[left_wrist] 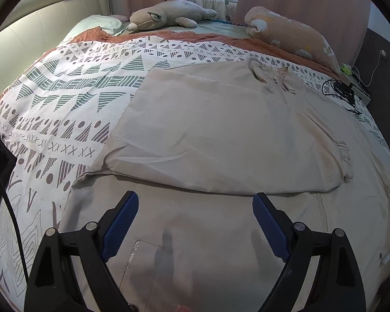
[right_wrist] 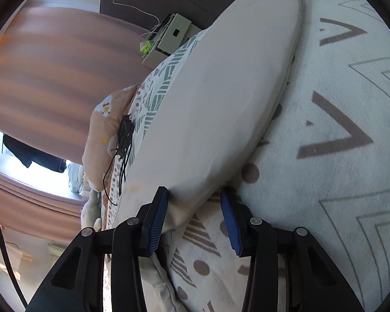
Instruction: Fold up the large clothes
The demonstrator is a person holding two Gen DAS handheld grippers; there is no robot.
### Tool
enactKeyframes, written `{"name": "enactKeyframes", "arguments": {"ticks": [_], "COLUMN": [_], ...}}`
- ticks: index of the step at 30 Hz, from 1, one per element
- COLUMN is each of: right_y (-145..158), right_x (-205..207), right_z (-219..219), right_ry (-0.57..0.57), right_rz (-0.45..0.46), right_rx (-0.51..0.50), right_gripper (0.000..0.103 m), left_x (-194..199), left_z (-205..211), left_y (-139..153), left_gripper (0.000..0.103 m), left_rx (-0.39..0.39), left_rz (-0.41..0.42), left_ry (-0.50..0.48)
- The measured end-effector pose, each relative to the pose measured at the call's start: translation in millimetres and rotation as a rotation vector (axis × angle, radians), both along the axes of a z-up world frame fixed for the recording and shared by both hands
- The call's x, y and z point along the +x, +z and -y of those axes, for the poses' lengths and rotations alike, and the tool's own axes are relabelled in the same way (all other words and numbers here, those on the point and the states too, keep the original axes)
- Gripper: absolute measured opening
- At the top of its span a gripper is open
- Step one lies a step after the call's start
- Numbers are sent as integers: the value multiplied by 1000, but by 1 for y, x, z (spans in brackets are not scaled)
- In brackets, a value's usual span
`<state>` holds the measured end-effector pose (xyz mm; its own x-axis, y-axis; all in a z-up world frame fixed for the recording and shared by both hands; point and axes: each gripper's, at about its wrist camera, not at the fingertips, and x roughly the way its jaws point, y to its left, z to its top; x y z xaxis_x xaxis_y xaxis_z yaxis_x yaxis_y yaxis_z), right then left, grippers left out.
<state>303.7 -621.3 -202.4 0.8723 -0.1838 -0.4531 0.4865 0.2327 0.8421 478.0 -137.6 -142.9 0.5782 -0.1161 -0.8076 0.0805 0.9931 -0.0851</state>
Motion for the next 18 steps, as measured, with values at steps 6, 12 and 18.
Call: {"name": "enactKeyframes", "arguments": {"ticks": [6,12,18], "right_y": [-2,45,97], "right_x": [-2,-11,-2], "right_z": [0,-19,-63], "right_ry": [18,67,187], "right_rz": [42,134,199], "right_rx": [-30,-148,-263], "right_gripper": [6,3,3], "left_x": [-2,-5,-10], "left_z": [-12,-27,-42], "left_y": [4,12,21], "left_gripper": [91,91,91], "left_rx": [-27,-68,-96], "left_rz": [-1,7,22], "left_ry": [11,23,23]}}
